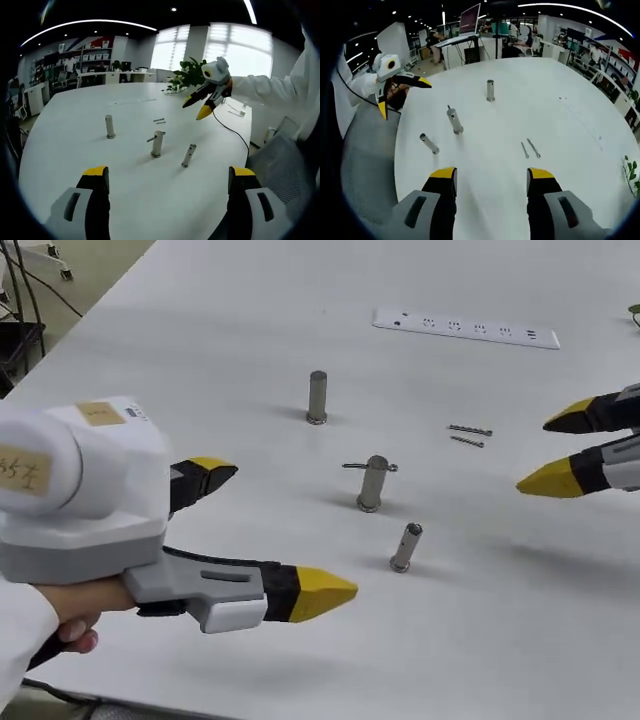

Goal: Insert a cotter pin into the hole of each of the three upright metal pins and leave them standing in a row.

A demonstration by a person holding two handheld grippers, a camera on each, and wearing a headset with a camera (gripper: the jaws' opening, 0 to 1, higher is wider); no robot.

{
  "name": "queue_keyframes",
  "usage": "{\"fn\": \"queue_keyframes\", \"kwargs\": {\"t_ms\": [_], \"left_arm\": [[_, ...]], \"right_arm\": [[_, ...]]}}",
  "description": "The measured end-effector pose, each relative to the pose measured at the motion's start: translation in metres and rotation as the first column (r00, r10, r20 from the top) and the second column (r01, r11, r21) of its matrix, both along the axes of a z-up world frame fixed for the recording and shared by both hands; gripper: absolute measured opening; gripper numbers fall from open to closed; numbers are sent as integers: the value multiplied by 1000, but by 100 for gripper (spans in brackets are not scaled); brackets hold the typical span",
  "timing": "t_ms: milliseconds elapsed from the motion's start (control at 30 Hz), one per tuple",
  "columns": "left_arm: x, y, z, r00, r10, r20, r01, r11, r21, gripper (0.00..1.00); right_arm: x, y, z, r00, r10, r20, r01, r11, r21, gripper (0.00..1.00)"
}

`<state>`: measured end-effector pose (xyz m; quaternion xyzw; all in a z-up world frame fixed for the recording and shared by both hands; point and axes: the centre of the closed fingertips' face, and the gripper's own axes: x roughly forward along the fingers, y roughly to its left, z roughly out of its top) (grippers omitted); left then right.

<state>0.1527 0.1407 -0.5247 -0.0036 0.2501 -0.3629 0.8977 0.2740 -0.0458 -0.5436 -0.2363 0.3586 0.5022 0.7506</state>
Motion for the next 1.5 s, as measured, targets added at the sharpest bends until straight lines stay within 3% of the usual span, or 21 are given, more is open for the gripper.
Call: {"fn": "queue_keyframes", "kwargs": {"t_ms": [67, 167, 500, 733, 1033, 1233, 1500], "left_arm": [[0, 0, 2, 1000, -2, 4, 2, 1000, -3, 99], [1, 1, 4, 1000, 1, 13, -1, 1000, -3, 97], [2, 4, 8, 1000, 12, 11, -12, 999, -31, 97], [2, 7, 8, 1000, 17, 15, -16, 999, -30, 96], [0, 12, 9, 1000, 22, 15, -22, 999, -24, 95], [0, 14, 6, 999, 38, 11, -37, 999, -30, 94], [-2, 14, 5, 999, 38, 3, -37, 999, -33, 93]], "right_arm": [[2, 0, -5, 1000, 9, -9, -9, 1000, -26, 49], [16, -2, -14, 1000, 11, -20, -11, 999, -40, 45], [20, 12, -27, 999, -3, -47, 0, 998, -59, 33], [33, 14, -37, 998, -13, -55, 9, 997, -78, 23], [52, 18, -43, 1000, 5, -22, -8, 990, -142, 20], [57, 16, -52, 999, 44, -28, -49, 979, -197, 18], [67, 15, -58, 998, 48, -34, -54, 975, -215, 15]]}}
